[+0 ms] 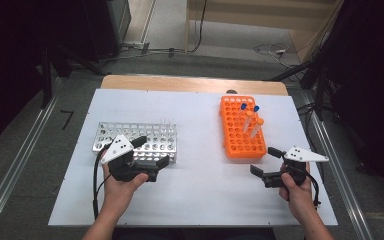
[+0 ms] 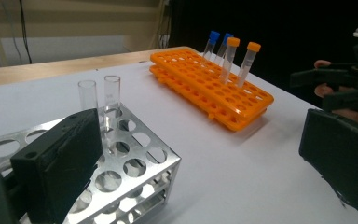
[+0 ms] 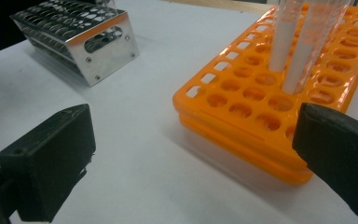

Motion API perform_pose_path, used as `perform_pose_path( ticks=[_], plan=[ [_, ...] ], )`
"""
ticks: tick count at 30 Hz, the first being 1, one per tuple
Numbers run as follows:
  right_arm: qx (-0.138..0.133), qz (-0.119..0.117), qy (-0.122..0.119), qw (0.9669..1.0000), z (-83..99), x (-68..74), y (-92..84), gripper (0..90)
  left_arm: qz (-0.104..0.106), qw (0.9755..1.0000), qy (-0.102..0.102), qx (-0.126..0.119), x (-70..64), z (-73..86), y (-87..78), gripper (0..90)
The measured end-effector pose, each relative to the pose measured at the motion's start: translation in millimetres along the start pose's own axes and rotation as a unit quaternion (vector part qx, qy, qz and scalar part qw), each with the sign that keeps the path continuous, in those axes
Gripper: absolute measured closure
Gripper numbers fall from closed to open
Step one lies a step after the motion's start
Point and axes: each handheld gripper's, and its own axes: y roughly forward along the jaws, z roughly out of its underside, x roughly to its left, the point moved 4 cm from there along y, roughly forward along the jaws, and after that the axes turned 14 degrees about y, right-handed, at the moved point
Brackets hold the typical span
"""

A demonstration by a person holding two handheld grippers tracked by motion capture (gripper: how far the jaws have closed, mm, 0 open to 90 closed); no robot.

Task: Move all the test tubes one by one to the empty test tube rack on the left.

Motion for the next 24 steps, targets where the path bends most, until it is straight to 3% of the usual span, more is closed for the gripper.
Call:
perform_pose_path(
  ticks=[5,11,14,18,22,24],
  plan=[
    [-0.016,0.023,0.009,0.9996,-14.4,-4.1,4.4,2.6,0.002,1.0,-0.002,-0.001,-2.2,7.3,-4.3,0.0],
    [-0.024,0.057,0.036,0.9974,-32.5,-16.5,16.0,13.4,-0.002,1.0,-0.009,0.001,-0.7,14.2,-6.0,0.0],
    [-0.02,0.082,0.031,0.996,-39.5,-22.3,24.3,19.5,-0.004,0.9998,-0.019,-0.001,1.4,16.3,-5.4,0.0],
    [-0.015,0.104,0.031,0.994,-45.8,-33.6,35.1,27.1,-0.003,0.9999,-0.016,0.001,1.2,17.1,-4.3,0.0],
    [-0.03,0.102,0.06,0.9925,-49.4,-45.0,40.8,36.5,-0.004,0.9999,-0.014,-0.001,0.7,16.1,-4.8,0.0],
    [-0.027,0.105,0.06,0.9923,-49.0,-47.9,44.5,38.7,-0.004,0.9999,-0.016,-0.003,1.3,16.2,-4.9,0.0]
  ],
)
